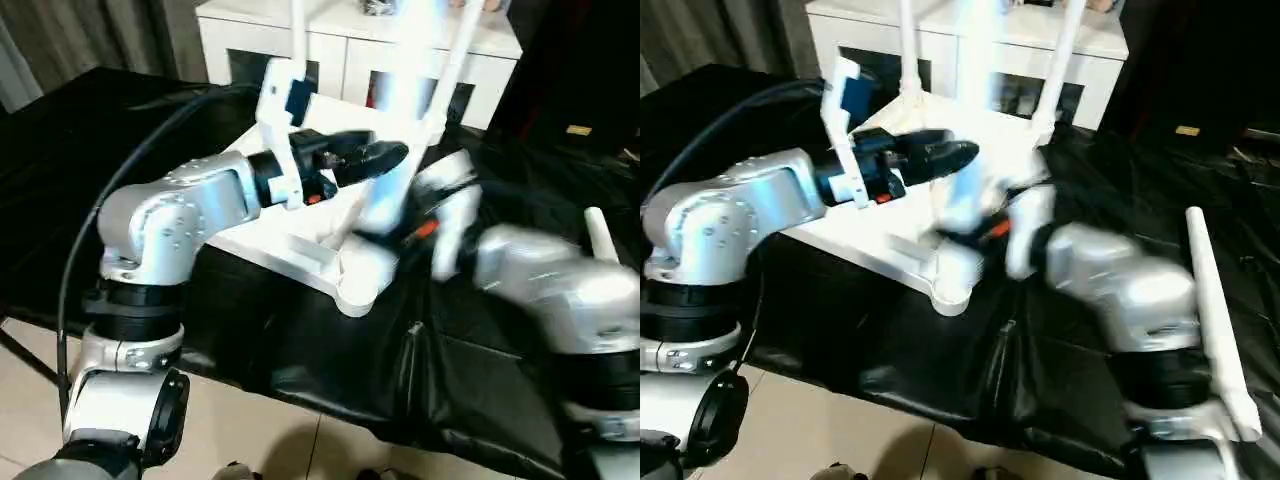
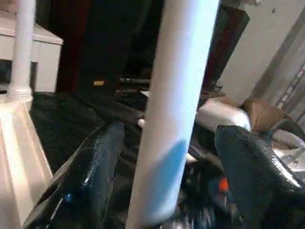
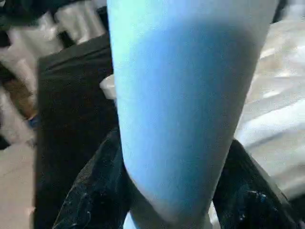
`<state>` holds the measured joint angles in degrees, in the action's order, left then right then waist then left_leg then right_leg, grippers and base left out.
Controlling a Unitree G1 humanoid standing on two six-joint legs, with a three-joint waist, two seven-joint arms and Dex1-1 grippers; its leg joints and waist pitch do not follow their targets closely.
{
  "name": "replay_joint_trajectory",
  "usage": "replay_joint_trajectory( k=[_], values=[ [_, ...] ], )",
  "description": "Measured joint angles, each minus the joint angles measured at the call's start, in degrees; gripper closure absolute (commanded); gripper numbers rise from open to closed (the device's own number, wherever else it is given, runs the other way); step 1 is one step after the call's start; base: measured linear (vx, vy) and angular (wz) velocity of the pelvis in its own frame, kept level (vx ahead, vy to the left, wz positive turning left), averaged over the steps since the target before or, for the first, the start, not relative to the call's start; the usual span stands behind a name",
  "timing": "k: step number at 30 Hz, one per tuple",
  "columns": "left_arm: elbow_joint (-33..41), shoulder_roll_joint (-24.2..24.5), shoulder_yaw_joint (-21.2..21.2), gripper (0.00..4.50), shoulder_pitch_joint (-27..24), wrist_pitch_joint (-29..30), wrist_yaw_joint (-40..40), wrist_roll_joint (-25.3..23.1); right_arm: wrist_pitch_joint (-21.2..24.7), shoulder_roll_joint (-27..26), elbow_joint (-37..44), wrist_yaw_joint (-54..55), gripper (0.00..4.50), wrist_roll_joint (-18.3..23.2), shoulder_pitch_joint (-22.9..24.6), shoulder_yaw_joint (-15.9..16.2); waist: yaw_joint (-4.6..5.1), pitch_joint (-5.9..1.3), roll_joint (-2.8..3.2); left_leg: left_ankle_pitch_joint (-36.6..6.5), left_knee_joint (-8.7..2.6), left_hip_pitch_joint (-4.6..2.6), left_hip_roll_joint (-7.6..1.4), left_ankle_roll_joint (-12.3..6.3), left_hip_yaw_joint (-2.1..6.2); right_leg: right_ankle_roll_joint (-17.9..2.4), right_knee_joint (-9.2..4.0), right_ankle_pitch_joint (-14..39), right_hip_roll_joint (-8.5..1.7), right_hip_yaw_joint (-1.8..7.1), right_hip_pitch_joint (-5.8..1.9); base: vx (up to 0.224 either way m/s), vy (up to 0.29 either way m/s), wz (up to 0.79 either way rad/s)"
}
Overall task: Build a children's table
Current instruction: Pick table leg, then move to table
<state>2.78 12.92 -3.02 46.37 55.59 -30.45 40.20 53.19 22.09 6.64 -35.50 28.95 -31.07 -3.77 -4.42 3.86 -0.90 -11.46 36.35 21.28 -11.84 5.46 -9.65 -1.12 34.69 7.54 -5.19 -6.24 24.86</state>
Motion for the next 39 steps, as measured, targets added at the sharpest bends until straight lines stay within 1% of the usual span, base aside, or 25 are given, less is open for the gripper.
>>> replay_joint_trajectory(
  k=[2,3,4,7,9,11,13,15,17,20,22,23,25,27,29,30,31,32,33,34,35,36,37,38,39],
  values=[
    [0.58,-0.11,-0.04,0.47,-1.41,-2.18,1.47,-1.73,-0.48,0.09,-0.03,2.02,2.64,-0.73,0.01,-0.89,0.06,-0.08,0.14,0.0,0.0,-0.02,0.0,0.0,0.0,0.0,0.0,0.0,0.0,0.0,-0.02,0.0,0.0,0.0],
    [1.28,-0.1,0.13,0.3,-2.62,-3.52,3.01,-3.43,-1.67,0.06,0.04,3.69,2.64,-2.07,0.25,-0.92,0.18,-0.17,0.33,0.0,0.0,-0.02,0.0,0.01,0.01,0.0,-0.02,0.0,0.01,-0.01,-0.01,0.0,0.0,0.0],
    [1.72,-0.04,0.22,0.3,-4.47,-4.83,5.09,-5.45,-3.29,0.14,0.11,5.74,2.64,-3.75,1.08,-1.24,0.41,-0.31,0.56,0.01,0.0,0.0,0.01,0.01,0.0,0.01,-0.01,0.0,0.01,0.0,-0.07,0.0,0.0,0.0],
    [4.39,-1.41,-0.99,0.3,-13.19,-14.61,16.13,-15.46,-15.7,-1.66,1.74,12.45,2.64,-11.49,6.79,-1.56,1.12,-0.7,1.17,0.0,-0.13,0.15,0.01,0.01,0.02,0.12,-0.22,-0.03,0.02,-0.1,-0.07,0.0,0.0,0.0],
    [5.45,-0.21,-0.45,0.3,-19.19,-19.6,20.38,-21.47,-15.8,-3.86,5.2,15.77,2.64,-12.28,10.21,-2.62,1.78,-0.71,1.17,0.01,-0.16,0.26,-0.02,0.02,0.1,0.13,-0.35,-0.02,0.27,-0.15,-0.04,0.0,0.0,0.0],
    [6.52,0.5,1.06,0.3,-23.75,-23.21,23.68,-26.21,-15.86,-4.53,8.16,17.72,2.64,-13.83,13.87,-2.26,2.07,-0.75,1.22,0.01,-0.16,0.34,-0.06,0.02,0.3,0.14,-0.56,-0.03,0.36,-0.24,-0.08,0.0,0.0,0.0],
    [7.49,-0.48,1.79,0.3,-29.44,-28.22,27.26,-30.17,-18.1,-6.76,10.23,20.27,2.64,-15.82,18.63,-0.8,2.35,-0.85,1.34,0.0,-0.15,0.34,-0.06,0.02,0.37,0.17,-0.72,-0.05,0.36,-0.25,-0.06,0.0,0.0,0.0],
    [7.02,-1.9,2.45,0.3,-33.7,-31.93,30.02,-32.88,-19.63,-9.98,10.59,21.91,2.64,-16.13,21.94,0.99,2.65,-0.85,1.34,-0.01,-0.14,0.64,-0.04,0.0,0.42,0.18,-0.86,-0.06,0.35,-0.31,-0.03,0.0,0.0,0.0],
    [6.52,-3.02,3.1,0.3,-35.24,-34.07,31.83,-34.35,-20.45,-12.04,10.52,23.03,2.64,-16.06,22.96,2.06,2.66,-0.85,1.35,-0.01,-0.13,0.7,-0.04,-0.01,0.58,0.22,-1.15,-0.08,0.35,-0.46,0.02,0.0,0.0,0.0],
    [6.26,-3.76,3.17,0.3,-35.26,-36.28,32.84,-35.56,-22.61,-14.05,10.54,24.24,2.64,-16.07,23.23,2.15,2.42,-0.85,1.34,-0.09,-0.13,0.63,0.11,-0.25,0.52,0.23,-1.21,-0.09,-0.04,-0.46,-0.15,0.0,0.0,0.0],
    [6.24,-4.1,3.15,0.3,-35.15,-37.32,33.15,-35.98,-22.85,-14.38,10.54,24.72,2.64,-16.12,23.31,2.13,1.82,-0.87,1.38,0.14,-0.08,0.59,0.36,-0.94,0.37,0.38,-1.22,-0.12,-0.43,-0.02,-0.42,0.0,0.0,0.0],
    [5.98,-4.23,3.28,0.3,-35.0,-37.75,33.22,-36.24,-22.89,-14.37,10.55,25.0,2.64,-16.17,23.45,1.98,1.56,-0.88,1.38,0.04,0.06,0.5,0.66,-1.19,0.38,0.7,-1.21,-0.16,-0.69,0.3,-0.5,-0.037,0.085,-0.01],
    [5.75,-4.39,3.44,0.3,-34.79,-38.61,33.42,-36.7,-22.95,-14.41,10.53,25.16,2.64,-16.29,23.82,1.79,1.06,-0.87,1.49,-0.07,0.42,0.39,1.83,-1.97,0.43,1.33,-1.21,-0.12,-1.68,0.73,-0.73,-0.039,0.102,0.0],
    [5.26,-4.45,3.37,0.3,-34.74,-39.83,33.86,-37.62,-23.56,-14.73,10.5,25.31,2.64,-16.36,24.3,1.93,0.96,-0.83,1.84,-0.28,1.17,0.09,2.52,-3.25,0.2,1.74,-1.68,0.12,-2.32,1.07,-1.38,-0.043,0.147,0.06],
    [4.68,-4.47,3.27,0.3,-34.79,-40.56,34.05,-37.84,-23.75,-15.24,10.43,25.56,2.64,-16.37,24.3,2.1,1.44,-0.74,2.02,-0.32,1.28,-0.12,3.1,-4.52,-0.37,2.09,-2.53,0.37,-2.79,1.27,-2.04,-0.064,0.176,0.05],
    [4.59,-4.43,2.9,0.3,-34.88,-40.81,34.08,-37.92,-23.98,-15.6,10.43,25.61,2.64,-16.36,24.19,2.46,2.28,-0.64,2.21,-0.36,1.14,-0.2,3.39,-5.28,-0.93,2.24,-2.86,1.31,-2.99,0.75,-2.17,-0.073,0.18,0.05],
    [4.48,-4.36,2.75,0.3,-34.86,-40.89,34.08,-37.96,-24.09,-15.84,10.44,25.61,2.64,-16.36,24.18,2.79,3.14,-0.58,2.31,-0.35,0.89,-0.27,3.32,-5.75,-1.88,1.45,-2.42,2.59,-3.29,0.65,-2.25,-0.086,0.186,0.11],
    [4.39,-4.27,2.58,0.3,-34.82,-41.03,34.09,-38.14,-24.13,-15.94,10.44,25.64,2.64,-16.37,24.2,3.08,4.0,-0.48,2.4,-0.02,0.57,-0.36,3.28,-6.37,-2.78,0.13,-0.39,4.43,-3.63,-0.02,-2.34,-0.12,0.15,0.17],
    [4.16,-4.22,2.58,0.3,-34.67,-41.09,34.08,-38.23,-24.13,-16.02,10.43,25.77,2.64,-16.38,24.38,3.13,4.26,-0.3,2.17,0.16,0.16,-0.45,3.34,-6.76,-4.66,-1.05,4.23,5.45,-3.43,-1.35,-2.58,-0.12,0.15,0.17],
    [4.15,-4.29,2.58,0.3,-34.62,-41.16,34.08,-38.25,-24.13,-16.01,10.45,26.0,2.64,-16.4,24.48,3.05,4.22,-0.65,1.31,0.17,-0.06,-0.62,3.59,-6.75,-6.14,-0.94,6.15,6.33,-2.78,-1.45,-3.7,-0.069,0.066,0.19],
    [4.07,-4.75,2.59,0.3,-34.44,-41.32,34.09,-38.33,-24.15,-15.69,10.46,26.32,2.64,-16.43,24.26,2.89,3.89,-1.17,-0.33,-0.37,0.96,-0.96,3.53,-6.29,-7.82,1.84,6.26,7.6,-1.61,1.5,-3.16,0.0,0.0,0.0],
    [4.06,-5.26,3.82,0.3,-34.57,-41.62,34.17,-38.97,-24.19,-15.35,10.43,26.5,2.64,-16.5,24.28,2.38,2.51,-1.34,0.7,-3.13,5.12,-0.07,4.46,-5.11,-4.3,2.59,6.14,7.26,-1.42,3.7,-2.6,0.0,0.0,0.0],
    [4.01,-5.31,4.2,0.3,-34.87,-41.9,34.2,-39.41,-24.19,-15.31,10.25,26.65,2.64,-16.61,24.19,2.14,1.92,-1.34,1.0,-3.37,8.64,0.64,6.43,-5.2,1.25,3.05,6.04,6.93,-1.02,5.41,-2.34,0.039,0.107,-0.49],
    [3.76,-5.22,4.26,0.3,-34.79,-42.0,34.25,-39.99,-24.16,-15.34,10.2,26.83,2.64,-16.87,24.53,1.97,1.62,-1.64,1.5,-3.37,8.62,-0.03,7.08,-5.15,4.12,3.54,5.5,6.44,-0.61,6.77,-2.04,0.04,0.079,-0.4],
    [3.76,-5.08,4.32,0.3,-34.3,-42.21,34.26,-40.22,-24.12,-15.37,10.22,26.93,2.64,-17.04,24.57,1.9,1.83,-2.02,2.48,-4.82,4.55,-1.65,6.22,-3.14,4.83,3.85,4.9,5.6,1.19,8.65,-1.57,-0.017,0.147,-0.51]
  ],
)
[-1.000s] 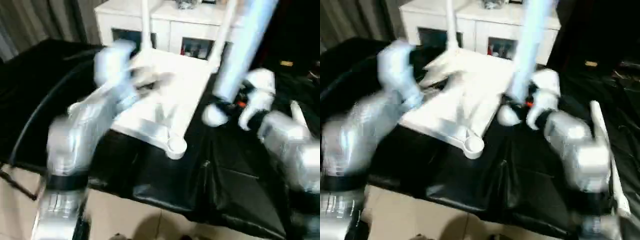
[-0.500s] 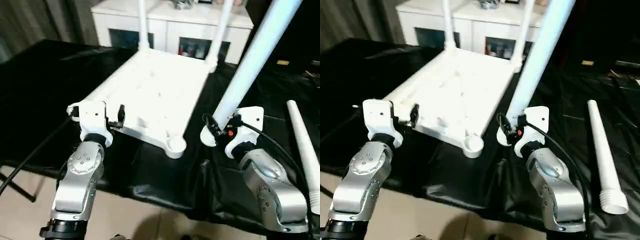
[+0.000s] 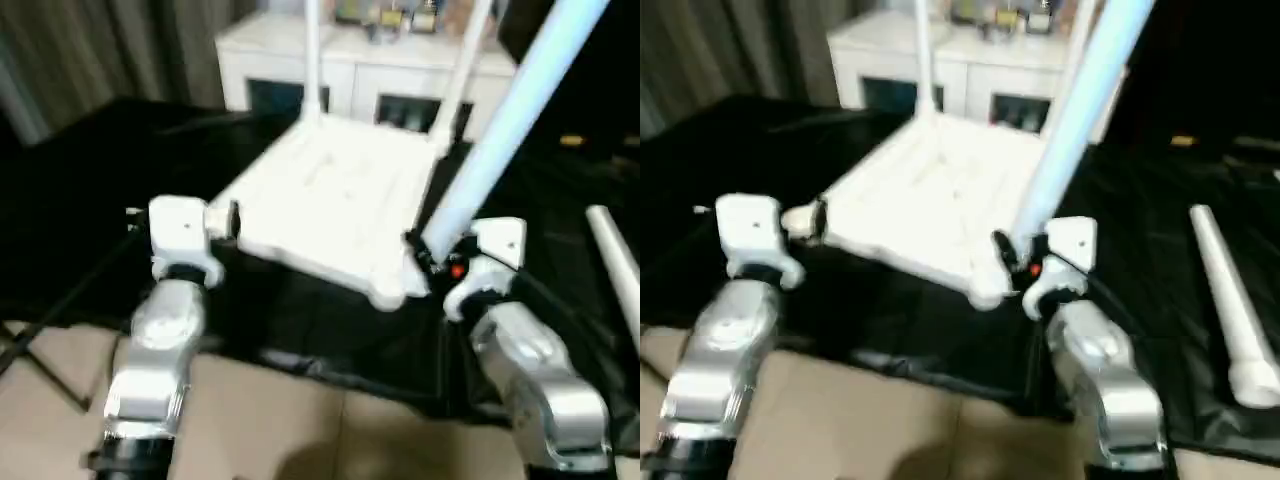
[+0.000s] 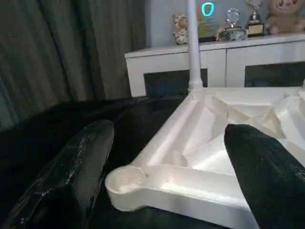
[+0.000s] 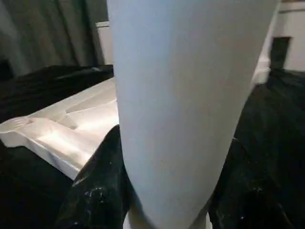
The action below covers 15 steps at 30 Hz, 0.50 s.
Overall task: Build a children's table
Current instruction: Move to table
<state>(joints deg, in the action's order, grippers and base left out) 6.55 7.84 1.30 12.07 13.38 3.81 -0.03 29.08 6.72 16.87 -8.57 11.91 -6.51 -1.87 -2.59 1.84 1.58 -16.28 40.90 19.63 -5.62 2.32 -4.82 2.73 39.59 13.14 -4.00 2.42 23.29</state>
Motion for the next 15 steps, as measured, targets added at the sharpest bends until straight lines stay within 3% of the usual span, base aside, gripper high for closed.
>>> replay_joint_trajectory(
  k=[1,2,3,4,5,6,7,8,9,10,12,15],
  values=[
    [0.0,0.62,0.04,0.3,0.92,-0.26,0.01,-0.32,0.12,-0.33,-0.32,0.22,2.64,-0.33,0.05,-0.02,0.9,0.13,0.14,-0.15,-0.55,-0.29,-0.5,0.85,-1.7,0.32,-0.83,-0.66,1.12,2.06,0.67,-0.16,0.109,-0.14],
    [0.0,0.77,-0.07,0.3,0.94,-0.24,0.02,-0.5,0.33,-0.47,-0.48,0.47,2.64,-0.36,0.14,0.17,1.16,0.32,0.04,0.06,-0.9,-0.43,-1.44,0.62,-3.32,-0.15,-1.6,-0.45,1.79,2.91,0.67,-0.221,0.172,-0.39],
    [-0.1,0.7,-0.13,0.3,0.56,0.1,0.02,-0.89,0.4,-1.05,-0.55,0.59,2.64,-0.34,0.14,0.46,1.17,0.47,0.76,0.27,-0.98,-0.28,-2.89,0.25,-4.28,-1.84,-1.85,0.69,1.82,1.04,0.73,-0.164,0.105,-0.27],
    [-0.17,0.6,-0.29,0.3,0.42,0.29,0.07,-0.94,0.4,-1.39,-0.54,0.64,2.64,-0.34,0.11,0.62,0.99,0.38,1.17,0.46,-1.09,-0.08,-4.18,0.04,-5.29,-2.42,-0.64,1.4,1.63,-1.91,1.25,-0.117,0.106,-0.51],
    [-0.18,0.35,-0.43,0.3,0.46,0.3,0.24,-0.93,0.47,-1.24,-0.51,0.76,2.64,-0.43,0.11,0.67,1.15,0.22,1.36,0.96,-1.39,0.42,-4.76,-0.23,-4.73,-2.62,1.01,1.4,1.44,-4.48,0.63,-0.087,0.058,-0.19],
    [-0.17,-0.17,-0.55,0.3,0.51,0.28,0.37,-0.94,0.57,-0.66,-0.47,1.01,2.64,-0.56,0.0,0.56,1.57,-0.02,1.04,1.78,-2.38,0.62,-5.15,-0.32,-4.5,-3.4,0.97,1.09,1.48,-6.39,-0.3,-0.087,0.058,-0.19],
    [-0.17,-0.23,-0.85,0.3,0.52,0.29,0.45,-0.96,0.59,-0.4,-0.47,1.07,2.64,-0.56,-0.39,0.56,1.62,-0.21,0.73,2.25,-2.97,0.89,-5.14,-0.18,-4.61,-4.12,0.48,0.93,1.47,-6.68,-1.24,-0.056,-0.004,-0.02],
    [-0.18,-0.23,-1.05,0.3,0.51,0.42,0.52,-0.99,0.59,-0.43,-0.45,1.06,2.64,-0.54,-0.66,0.59,2.01,-0.45,0.31,2.74,-3.28,1.34,-4.86,-0.11,-4.64,-4.69,-1.02,0.69,1.03,-6.5,-2.59,-0.05,-0.063,-0.14],
    [-0.19,-0.35,-1.55,0.3,0.51,0.45,0.83,-1.0,0.67,-0.36,-0.49,1.05,2.64,-0.56,-1.03,0.61,1.97,-0.77,-0.39,2.94,-3.48,1.75,-4.68,0.08,-4.68,-2.57,-1.86,1.33,0.64,-6.44,-2.48,-0.05,-0.063,-0.14],
    [-0.22,-0.38,-1.72,0.3,0.48,0.77,0.63,-0.61,0.74,-0.2,-0.56,1.06,2.64,-0.6,-0.8,0.55,2.17,-0.82,-0.31,2.97,-3.75,2.52,-4.18,0.16,-4.21,-2.82,-1.91,1.1,0.63,-6.48,-2.32,-0.114,-0.066,-0.17],
    [-0.08,-1.07,-1.35,0.3,0.98,1.53,-1.07,1.66,0.83,0.52,-1.62,1.02,2.64,-1.13,-0.16,0.0,1.48,-0.8,-0.43,3.12,-4.66,2.38,-3.73,0.37,-3.82,-2.69,-1.92,1.11,0.61,-6.31,-1.81,-0.116,-0.068,-0.16],
    [-0.03,-1.57,-2.07,0.3,0.63,1.64,-2.27,3.75,0.83,0.79,-1.67,0.51,2.64,-1.28,-0.26,0.2,1.05,-0.78,-0.42,4.68,-5.29,2.4,-3.91,1.33,-3.49,-3.01,-1.87,0.76,0.85,-6.6,-1.33,-0.017,-0.023,-0.04]
  ],
)
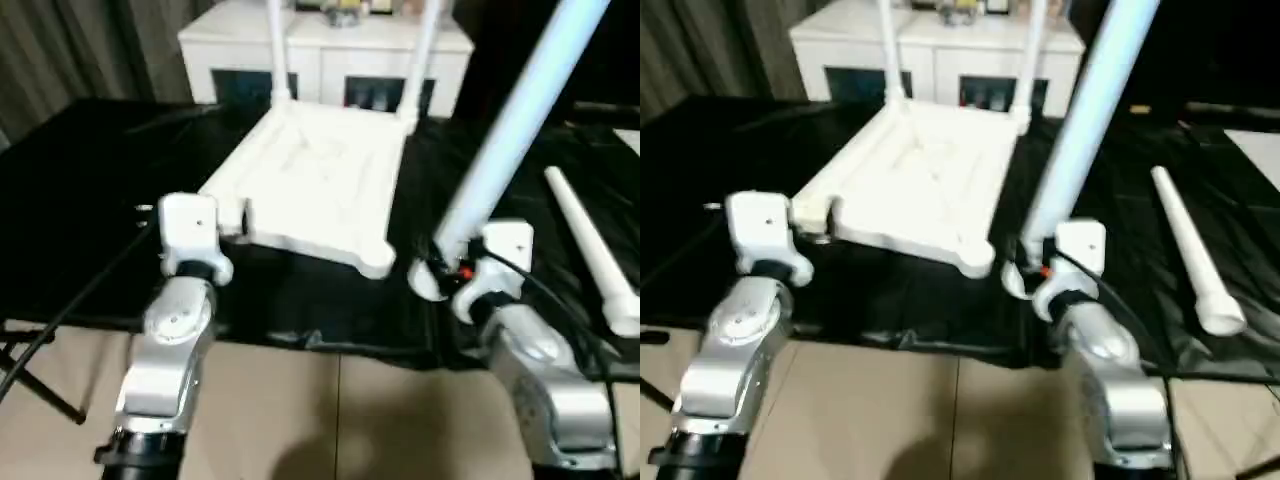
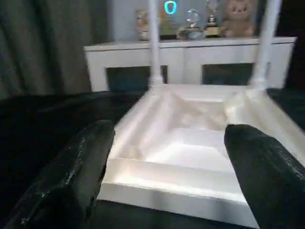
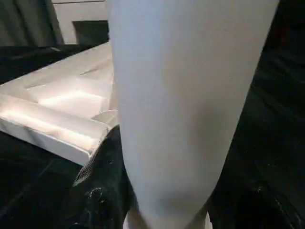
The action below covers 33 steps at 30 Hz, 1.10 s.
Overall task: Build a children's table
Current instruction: Move to table
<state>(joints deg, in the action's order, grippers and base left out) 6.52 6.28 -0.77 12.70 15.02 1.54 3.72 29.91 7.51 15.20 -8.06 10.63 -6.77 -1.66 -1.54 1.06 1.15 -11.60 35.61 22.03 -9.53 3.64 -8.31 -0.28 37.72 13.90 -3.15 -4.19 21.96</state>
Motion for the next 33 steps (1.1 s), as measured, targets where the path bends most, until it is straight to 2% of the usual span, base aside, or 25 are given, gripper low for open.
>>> replay_joint_trajectory(
  k=[4,5,8,10,11,12,13,14,15,16,18,19,20,21,23,24,25,26,27,28,29,30,31,32,33],
  values=[
    [0.02,0.11,-1.14,0.3,-2.09,-0.06,-1.35,0.67,0.03,-0.33,-0.09,-0.51,2.64,0.29,-0.6,1.16,-0.23,0.32,-0.42,0.03,-0.02,-0.36,-0.03,0.06,-0.05,-0.03,-0.23,-0.04,0.04,0.07,-0.12,0.0,0.0,0.0],
    [0.04,0.25,-1.14,0.3,-2.76,-0.12,-1.82,0.74,0.12,-0.39,-0.28,-0.63,2.64,0.34,-1.2,1.32,-0.34,0.6,-0.54,0.0,-0.1,-0.96,-0.27,0.08,-0.55,-0.01,-0.47,-0.04,0.28,0.44,-0.01,0.0,0.0,0.0],
    [0.04,1.51,-1.12,0.3,-5.36,-0.15,-2.76,0.92,0.27,-1.04,-0.57,-1.22,2.64,0.79,-3.23,2.24,-0.64,1.44,-0.51,-1.24,-0.3,-4.18,-1.37,0.16,-2.82,-0.04,-1.13,0.06,1.05,1.62,-1.48,0.024,0.023,-0.37],
    [0.14,2.31,-1.12,0.3,-5.41,-0.22,-3.25,0.89,0.26,-1.14,-0.66,-1.27,2.64,0.87,-3.23,2.22,-0.4,1.88,-0.73,-2.57,-0.36,-6.19,-1.53,0.71,-3.7,-0.44,-0.23,0.77,-0.2,0.77,-1.64,0.054,0.032,-0.77],
    [0.24,2.4,-1.03,0.3,-5.39,-0.31,-3.44,0.69,0.22,-1.01,-0.8,-1.29,2.64,0.79,-3.15,2.21,-0.17,1.95,-1.39,-3.06,-0.39,-6.64,-1.5,0.97,-3.73,-0.43,0.11,0.96,-0.87,0.27,-2.16,0.009,-0.017,-0.77],
    [0.45,2.61,-0.61,0.3,-5.39,-0.47,-3.87,0.16,-0.16,-0.56,-1.03,-1.28,2.64,0.69,-2.79,2.15,0.33,1.86,-1.66,-3.64,-0.31,-6.85,-1.11,1.48,-2.62,-0.21,-0.12,0.86,-1.25,-0.64,-2.48,0.009,-0.017,-0.77],
    [0.46,2.32,-0.03,0.3,-5.29,-0.52,-4.07,-0.12,-0.37,-0.04,-1.23,-1.27,2.64,0.57,-2.49,1.95,0.86,1.71,-1.78,-4.16,-0.23,-6.72,-0.87,1.44,-1.79,-0.2,-0.64,0.87,-0.99,-0.95,-2.63,0.03,-0.025,-0.43],
    [0.51,1.88,1.14,0.3,-5.21,-0.54,-4.52,-0.14,-0.47,0.2,-1.83,-1.26,2.64,0.29,-2.39,1.66,1.08,1.64,-1.64,-4.98,0.36,-6.19,-0.31,0.0,-0.81,-0.21,-0.87,0.87,-0.91,-1.02,-2.6,0.101,-0.023,-0.16],
    [0.56,1.46,2.15,0.3,-5.2,-0.55,-4.9,-0.16,-0.48,0.79,-2.59,-1.25,2.64,-0.01,-2.26,0.76,1.32,1.57,-1.18,-5.75,1.66,-4.77,0.2,-1.62,0.2,-0.27,-0.9,0.91,-0.56,-1.04,-2.58,0.101,-0.023,-0.16],
    [0.58,1.48,2.25,0.3,-5.24,-0.55,-4.99,-0.17,-0.48,0.85,-3.04,-1.3,2.64,-0.07,-2.24,0.46,1.28,1.5,-0.63,-5.77,2.0,-3.71,0.39,-2.11,0.6,-0.41,-0.89,0.97,-0.09,-1.05,-2.68,0.112,-0.008,-0.06],
    [0.57,2.29,1.5,0.3,-5.44,-0.53,-4.99,-0.18,-0.59,0.44,-3.31,-1.97,2.64,-0.01,-2.25,1.06,0.82,1.07,0.5,-3.66,1.97,-2.62,0.39,-1.04,1.79,-0.34,-1.43,1.33,0.82,-1.41,-3.42,0.137,0.023,-0.07],
    [0.58,2.63,0.95,0.3,-5.39,-0.52,-4.99,-0.16,-0.75,-0.08,-3.3,-2.28,2.64,0.05,-2.27,1.48,1.01,0.97,0.66,-3.88,1.65,-2.86,0.26,-0.82,2.07,-0.23,-2.13,1.4,0.85,-1.55,-3.83,0.184,0.041,-0.05],
    [0.59,2.71,0.52,0.3,-5.34,-0.51,-4.98,-0.16,-0.8,-0.25,-3.3,-2.55,2.64,0.15,-2.38,2.43,1.5,0.94,0.6,-3.98,0.97,-3.68,0.54,-0.94,2.18,-0.69,-2.6,1.32,0.75,-1.53,-3.82,0.227,0.046,0.07],
    [0.58,2.94,0.02,0.3,-5.42,-0.48,-4.97,-0.16,-0.82,-0.61,-3.31,-2.77,2.64,0.26,-2.64,3.45,2.02,0.89,0.46,-4.27,0.46,-4.23,1.13,-1.37,2.33,-2.31,-1.58,2.24,0.43,-1.24,-3.7,0.227,0.046,0.07],
    [0.55,3.21,-0.97,0.3,-5.37,-0.44,-4.93,-0.16,-1.25,-0.63,-3.3,-3.13,2.64,0.37,-3.12,4.14,2.9,0.71,-0.07,-5.2,0.48,-5.09,2.13,-1.47,2.41,-2.72,2.32,2.56,-0.51,-0.37,-1.74,0.195,0.007,0.07],
    [0.58,3.3,-1.11,0.3,-5.28,-0.45,-4.93,-0.17,-1.39,-0.5,-3.3,-3.13,2.64,0.36,-3.05,4.08,3.02,0.56,-0.51,-5.67,0.53,-5.52,2.6,-1.69,2.36,-2.37,2.43,2.32,-0.77,0.52,-0.65,0.169,-0.012,0.02],
    [0.58,3.29,-1.09,0.3,-4.94,-0.5,-4.94,-0.17,-1.5,-0.03,-3.3,-3.18,2.64,0.32,-3.03,3.87,3.14,0.31,-1.71,-6.41,0.85,-5.75,3.68,-2.09,2.21,0.6,1.45,2.05,-1.87,1.63,-0.36,0.155,-0.043,0.0],
    [0.44,2.47,-0.77,0.3,-4.83,-0.48,-4.96,-0.16,-1.54,0.51,-3.35,-3.22,2.64,0.25,-2.52,3.14,2.8,0.43,-1.7,-7.49,2.4,-5.36,3.93,-5.26,1.9,0.37,1.39,2.71,-1.46,2.35,-1.09,0.171,-0.032,0.14],
    [0.47,1.59,0.99,0.3,-4.76,-0.49,-5.15,-0.11,-1.54,1.04,-3.98,-3.26,2.64,0.15,-2.24,2.02,2.03,0.49,-1.56,-7.68,5.91,-3.89,3.75,-8.44,2.25,0.19,0.56,2.91,-0.8,3.02,-2.17,0.171,-0.032,0.14],
    [0.47,1.51,1.64,0.3,-4.77,-0.49,-5.24,-0.1,-1.54,1.28,-4.35,-3.21,2.64,-0.01,-2.24,1.26,1.4,0.5,-1.51,-7.47,8.42,-2.35,3.79,-8.07,2.45,0.17,-0.33,2.9,-0.32,3.45,-3.09,0.161,-0.014,0.08],
    [0.48,1.69,1.54,0.3,-4.74,-0.5,-5.25,-0.12,-1.58,1.26,-4.32,-3.24,2.64,-0.05,-2.36,1.1,0.88,0.47,-1.42,-7.01,8.79,-1.06,3.78,-7.27,2.65,0.09,-1.09,2.93,-0.01,3.43,-3.91,0.145,-0.009,-0.02],
    [0.5,1.99,1.27,0.3,-4.73,-0.51,-5.25,-0.12,-1.77,1.2,-4.21,-3.43,2.64,-0.06,-2.47,1.3,0.1,0.42,-0.65,-5.9,6.37,0.3,3.16,-5.61,2.91,-0.13,-1.85,3.12,0.82,2.92,-5.15,0.145,-0.009,-0.02],
    [0.61,2.11,0.97,0.3,-4.69,-0.52,-5.24,-0.12,-1.85,1.18,-4.08,-3.5,2.64,-0.05,-2.75,1.55,-0.24,0.34,0.8,-5.11,2.39,0.9,2.0,-4.71,3.04,-0.09,-2.23,3.46,1.86,1.9,-5.98,0.147,0.005,-0.03],
    [0.62,2.26,0.67,0.3,-4.74,-0.54,-5.24,-0.12,-1.89,1.04,-4.08,-3.52,2.64,-0.02,-2.91,1.64,-0.31,0.55,2.2,-0.65,1.63,0.73,0.69,-2.85,3.65,0.21,-2.27,4.03,2.8,0.74,-6.79,0.135,0.074,-0.1],
    [0.56,2.72,-0.22,0.3,-5.57,-0.54,-5.21,-0.15,-1.81,-0.43,-4.31,-3.58,2.64,0.08,-2.95,2.79,0.03,0.84,2.34,-1.64,2.21,-0.05,0.86,-2.32,3.62,-0.99,-0.19,5.38,1.99,0.15,-6.78,0.135,0.074,-0.1]
  ],
)
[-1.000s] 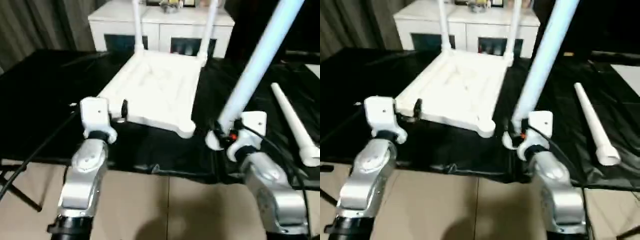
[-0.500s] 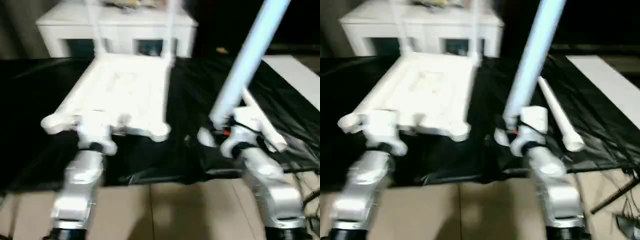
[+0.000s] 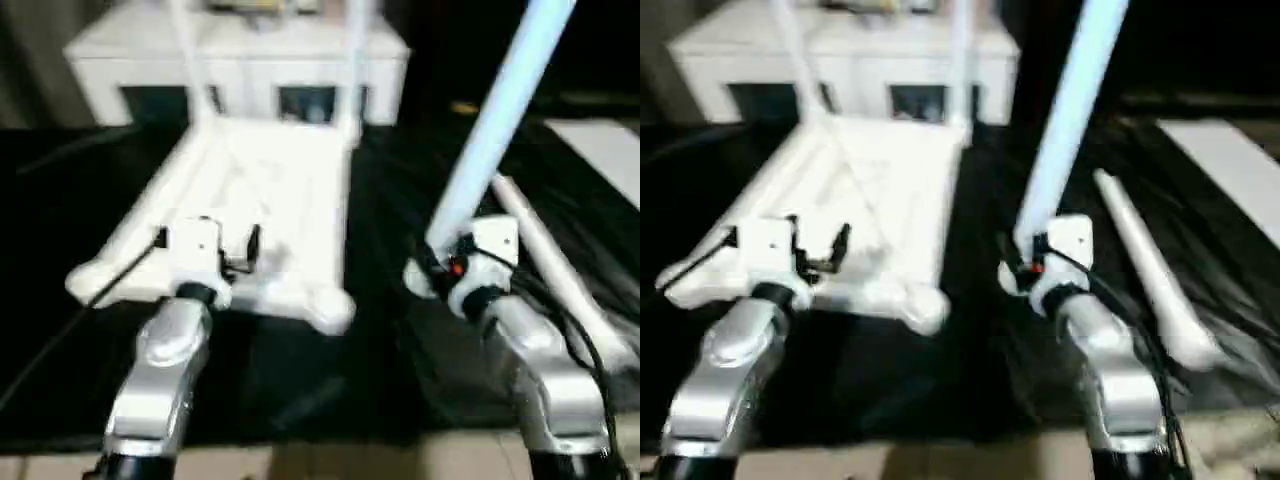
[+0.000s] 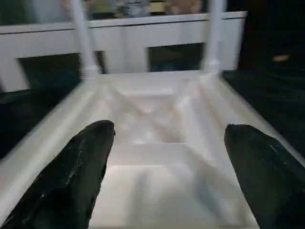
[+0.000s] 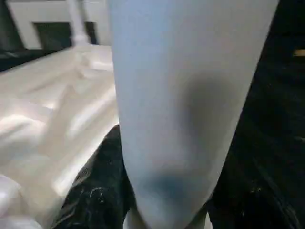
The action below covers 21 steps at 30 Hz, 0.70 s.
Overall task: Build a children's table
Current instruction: Move to table
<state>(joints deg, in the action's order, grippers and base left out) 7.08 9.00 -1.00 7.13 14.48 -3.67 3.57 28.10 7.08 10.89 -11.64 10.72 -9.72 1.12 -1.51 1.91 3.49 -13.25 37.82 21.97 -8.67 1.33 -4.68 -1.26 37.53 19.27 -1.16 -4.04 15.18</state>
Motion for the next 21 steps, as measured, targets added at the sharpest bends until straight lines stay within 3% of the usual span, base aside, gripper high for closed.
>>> replay_joint_trajectory(
  k=[2,3,4,5,6,7,8,9,10,11,12,13,17,21],
  values=[
    [-0.21,0.52,-1.23,0.3,0.08,0.09,0.05,-0.02,-0.02,-0.27,0.26,-0.47,2.64,0.47,-0.14,1.8,1.22,-0.19,-0.98,-0.69,0.02,-0.61,0.92,-0.42,0.05,-0.9,4.29,0.56,-0.69,0.38,2.08,0.149,0.051,0.05],
    [-0.15,0.4,-1.23,0.3,0.12,0.09,0.03,-0.02,-0.02,0.06,0.25,-0.56,2.64,0.47,-0.2,1.7,1.44,-0.19,-1.08,-1.09,-0.07,-1.2,1.14,-0.52,-0.32,-0.06,5.33,0.29,-0.94,0.37,3.68,0.149,0.021,0.11],
    [-0.14,0.38,-1.2,0.3,0.19,0.09,0.03,-0.01,-0.03,0.35,0.25,-0.6,2.64,0.41,-0.28,1.59,1.88,-0.23,-1.34,-1.32,-0.12,-1.65,1.52,-0.54,-0.52,0.73,5.32,-0.18,-1.4,0.41,4.84,0.108,0.004,0.04],
    [-0.09,0.39,-1.09,0.3,0.24,0.08,0.02,-0.01,-0.03,0.5,0.25,-0.65,2.64,0.33,-0.28,1.41,2.32,-0.12,-2.04,-1.53,-0.28,-2.25,2.13,-0.49,-0.95,1.44,4.58,-0.79,-2.12,0.64,5.92,0.092,-0.05,0.02],
    [0.03,0.34,-0.97,0.3,0.32,0.01,-0.02,0.02,-0.07,0.64,0.25,-0.75,2.64,0.2,-0.24,1.25,2.62,0.11,-3.39,-1.85,-0.35,-3.06,3.02,-0.14,-1.77,2.01,2.61,-3.58,-3.01,1.74,6.5,0.092,-0.05,0.02],
    [-0.1,-0.42,-0.78,0.3,0.16,0.03,-0.29,0.11,-0.08,1.15,0.24,-0.86,2.64,0.14,0.3,0.87,2.38,0.18,-3.7,-2.38,-0.2,-3.04,2.86,-0.85,-2.09,1.48,2.55,-2.9,-2.91,2.01,5.66,0.079,-0.096,0.07],
    [0.02,-0.83,0.32,0.3,0.16,0.01,-1.18,0.42,-0.07,1.58,0.17,-0.9,2.64,0.12,0.72,0.34,1.77,0.16,-3.67,-3.51,0.63,-2.92,2.82,-2.99,-1.97,1.48,2.07,-2.77,-2.72,2.2,5.31,0.093,-0.095,0.0],
    [0.23,-0.63,2.11,0.3,0.15,-0.07,-3.72,1.59,-0.03,2.26,0.09,-1.16,2.64,0.14,0.72,-0.59,0.95,0.05,-3.42,-3.55,2.75,-1.84,2.9,-3.82,-1.16,0.9,1.21,-3.22,-2.2,2.67,4.9,0.093,-0.095,0.0],
    [0.46,0.33,2.63,0.3,-0.09,-0.45,-6.33,2.67,-0.05,2.57,0.23,-1.55,2.64,0.27,0.59,-1.05,0.65,-0.04,-3.42,-2.84,2.08,-1.38,2.84,-3.49,-0.75,0.87,1.06,-3.19,-2.01,2.72,4.7,0.098,-0.081,-0.09],
    [0.7,1.2,2.71,0.3,-0.15,-0.9,-8.07,3.47,-0.11,2.88,0.36,-2.02,2.64,0.41,0.33,-1.24,0.41,-0.21,-3.02,-0.88,-0.52,-1.07,2.31,-2.71,-0.45,1.16,1.17,-3.37,-1.4,2.39,4.76,0.084,-0.048,-0.06],
    [0.92,2.53,2.59,0.12,-0.2,-1.27,-10.57,4.74,-0.15,3.13,0.34,-2.8,2.64,0.76,0.05,-1.22,-0.18,-0.25,-2.32,1.35,-1.73,-0.66,1.02,1.63,-0.17,0.94,1.56,-3.12,-0.51,1.76,4.83,0.084,-0.048,-0.06],
    [0.96,3.72,2.35,0.12,-0.59,-1.26,-13.24,6.26,0.0,3.17,0.38,-3.91,2.64,1.45,0.09,-1.19,-0.33,-0.23,-2.27,1.36,-1.54,-0.44,0.55,2.08,-0.08,0.98,1.35,-3.14,-0.31,1.67,4.85,0.072,0.0,-0.06],
    [2.42,13.45,5.26,0.12,-2.28,0.77,-29.44,11.3,0.72,7.4,1.75,-11.48,2.64,5.36,0.8,0.59,-1.27,0.0,-1.92,1.34,-1.57,0.16,0.35,2.1,-0.57,1.16,0.36,-3.73,-0.43,1.68,5.23,0.03,0.014,-0.01],
    [0.99,19.35,9.47,0.12,-0.4,1.92,-40.75,11.27,1.15,11.7,2.48,-17.42,2.64,7.04,1.2,0.38,-1.77,0.3,-1.73,1.13,-1.65,-0.31,0.1,1.8,-2.21,1.06,0.37,-3.68,-1.23,1.73,4.9,0.0,0.0,0.0]
  ],
)
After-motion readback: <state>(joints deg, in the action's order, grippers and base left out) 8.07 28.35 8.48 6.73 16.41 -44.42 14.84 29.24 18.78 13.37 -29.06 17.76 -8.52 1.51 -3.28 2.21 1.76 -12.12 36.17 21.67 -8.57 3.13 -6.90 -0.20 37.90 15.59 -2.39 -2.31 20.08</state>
